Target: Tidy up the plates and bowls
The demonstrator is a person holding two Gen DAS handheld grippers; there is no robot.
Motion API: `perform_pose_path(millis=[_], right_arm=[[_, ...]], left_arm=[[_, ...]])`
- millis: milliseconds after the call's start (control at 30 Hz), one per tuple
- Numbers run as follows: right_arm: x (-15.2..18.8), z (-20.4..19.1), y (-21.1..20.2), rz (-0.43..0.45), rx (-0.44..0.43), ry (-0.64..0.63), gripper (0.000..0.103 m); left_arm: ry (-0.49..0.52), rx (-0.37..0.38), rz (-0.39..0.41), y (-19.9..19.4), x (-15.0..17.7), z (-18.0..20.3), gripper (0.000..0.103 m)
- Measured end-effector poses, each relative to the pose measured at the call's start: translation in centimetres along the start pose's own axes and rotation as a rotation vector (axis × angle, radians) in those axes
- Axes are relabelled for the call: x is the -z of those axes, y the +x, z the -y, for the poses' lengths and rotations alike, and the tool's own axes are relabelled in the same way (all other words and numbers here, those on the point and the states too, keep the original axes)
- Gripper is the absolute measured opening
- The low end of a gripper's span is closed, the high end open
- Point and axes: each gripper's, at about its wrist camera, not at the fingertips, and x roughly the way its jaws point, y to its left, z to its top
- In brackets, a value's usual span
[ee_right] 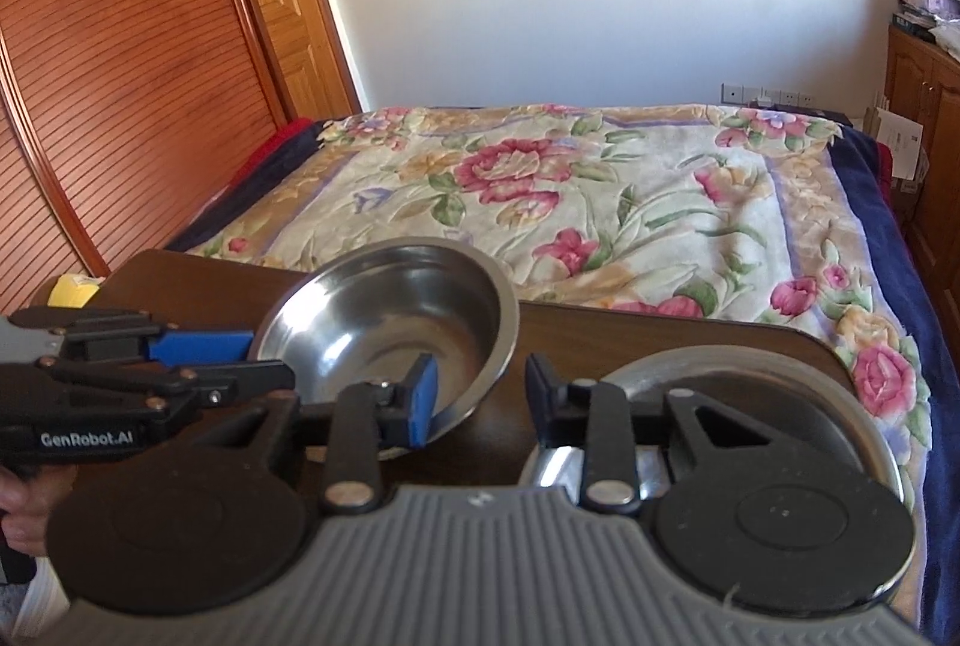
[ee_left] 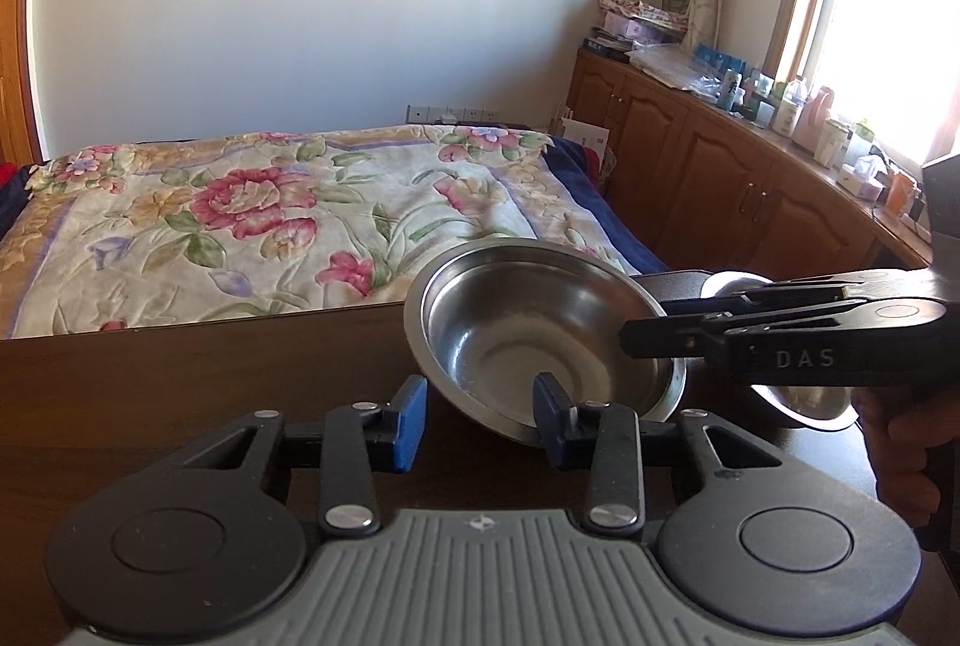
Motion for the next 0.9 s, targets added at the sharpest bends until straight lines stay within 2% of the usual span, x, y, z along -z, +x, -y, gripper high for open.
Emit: perform_pose_path(millis=[167, 467, 900], right_arm=[[0.0, 0.0, 0.6, -0.034, -0.010, 0.012, 0.031], [0.2, -0.3, 0.0, -0.031, -0.037, 0.052, 0.028], [0.3, -1.4, -2.6, 0.016, -0.053, 0.036, 0.028]], left_arm=[[0.001, 0.001, -0.009, 0.2, -0.1, -0.3, 0.038], [-0.011, 0.001, -0.008, -0.3, 0.0, -0.9, 0.038], [0.030, 0.006, 0.045, -4.4, 0.1, 0.4, 0.038]])
